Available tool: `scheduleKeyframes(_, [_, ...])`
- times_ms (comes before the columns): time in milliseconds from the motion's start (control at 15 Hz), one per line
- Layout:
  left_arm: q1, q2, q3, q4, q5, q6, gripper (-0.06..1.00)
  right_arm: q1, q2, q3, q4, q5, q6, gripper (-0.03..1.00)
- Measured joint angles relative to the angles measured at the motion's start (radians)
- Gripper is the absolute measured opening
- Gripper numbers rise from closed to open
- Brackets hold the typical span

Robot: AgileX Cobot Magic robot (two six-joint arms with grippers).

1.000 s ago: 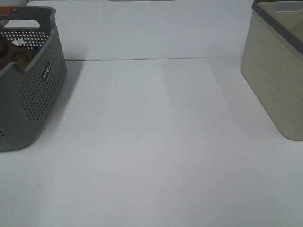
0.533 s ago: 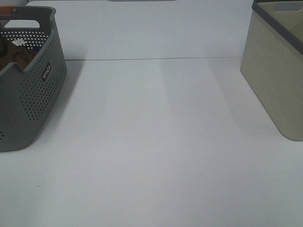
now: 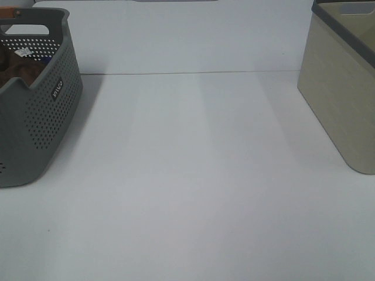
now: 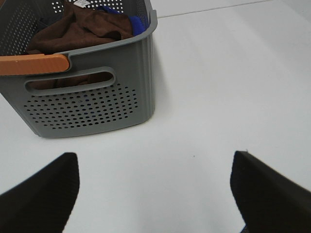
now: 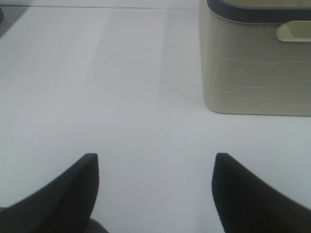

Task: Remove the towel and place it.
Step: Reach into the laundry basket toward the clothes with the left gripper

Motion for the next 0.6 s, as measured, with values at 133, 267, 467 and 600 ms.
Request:
scheduleKeyframes(133, [0.0,0.0,0.0,0.0,0.0,0.0,0.8,0.0,0.0,0.0,0.0,0.0,0.0,0.64])
scheduleKeyframes(267, [0.0,0.0,0.0,0.0,0.0,0.0,0.8,0.0,0.0,0.0,0.0,0.0,0.0,0.64])
scheduleKeyframes(467, [0.0,0.0,0.0,0.0,0.0,0.0,0.8,0.0,0.0,0.0,0.0,0.0,0.0,0.64])
scheduleKeyframes(600, [0.0,0.0,0.0,-0.001,0.0,0.0,0.8,0.0,0.0,0.0,0.0,0.0,0.0,0.64])
